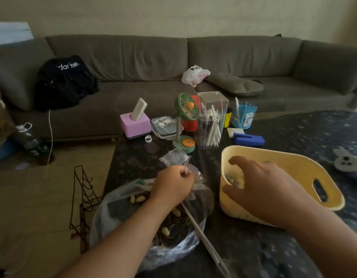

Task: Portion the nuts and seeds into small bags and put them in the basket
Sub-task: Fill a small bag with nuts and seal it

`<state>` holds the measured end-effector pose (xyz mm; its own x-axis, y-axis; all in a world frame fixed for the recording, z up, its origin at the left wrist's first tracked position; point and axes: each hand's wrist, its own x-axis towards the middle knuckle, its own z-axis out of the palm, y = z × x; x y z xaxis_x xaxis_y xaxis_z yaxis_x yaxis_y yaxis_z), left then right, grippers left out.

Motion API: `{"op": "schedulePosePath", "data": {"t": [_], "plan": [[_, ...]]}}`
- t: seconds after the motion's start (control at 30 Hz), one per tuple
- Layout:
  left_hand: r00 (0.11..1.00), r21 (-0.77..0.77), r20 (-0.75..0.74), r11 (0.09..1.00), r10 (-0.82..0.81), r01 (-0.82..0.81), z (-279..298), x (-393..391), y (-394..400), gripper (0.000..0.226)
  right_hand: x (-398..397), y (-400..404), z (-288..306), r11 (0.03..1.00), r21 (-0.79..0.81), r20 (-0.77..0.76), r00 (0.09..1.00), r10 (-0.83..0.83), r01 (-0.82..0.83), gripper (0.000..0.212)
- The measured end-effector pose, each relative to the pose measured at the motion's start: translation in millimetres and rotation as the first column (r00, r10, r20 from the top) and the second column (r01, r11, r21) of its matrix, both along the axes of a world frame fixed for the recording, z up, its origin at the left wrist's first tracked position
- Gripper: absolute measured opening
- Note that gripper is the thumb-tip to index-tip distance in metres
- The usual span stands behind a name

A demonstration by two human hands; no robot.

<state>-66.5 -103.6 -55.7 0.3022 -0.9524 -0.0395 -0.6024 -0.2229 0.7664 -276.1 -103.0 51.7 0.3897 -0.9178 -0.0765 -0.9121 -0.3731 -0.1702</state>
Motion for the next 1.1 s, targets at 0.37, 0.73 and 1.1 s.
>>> {"op": "schedulePosePath", "data": {"t": [0.37, 0.73, 1.1], "plan": [[0.977, -0.032, -0.199, 0.996, 0.076, -0.084, 6, 8, -9, 0.026, 30, -49, -29, 0.984, 0.152, 0.011, 0.996, -0.09, 0.088, 0.053], [0.971, -0.144, -0.195, 0.975, 0.137, -0.166, 2, 23, -9, 0.007, -5, -50, -13, 0.971, 0.226, -0.233, 0.963, 0.132, -0.079, 0.054], [0.998, -0.103, -0.041, 0.994, 0.04, -0.044, 6, -2, -33, 0.014, -30, -51, -8, 0.964, 0.243, -0.207, 0.965, 0.161, -0.108, 0.062]]}}
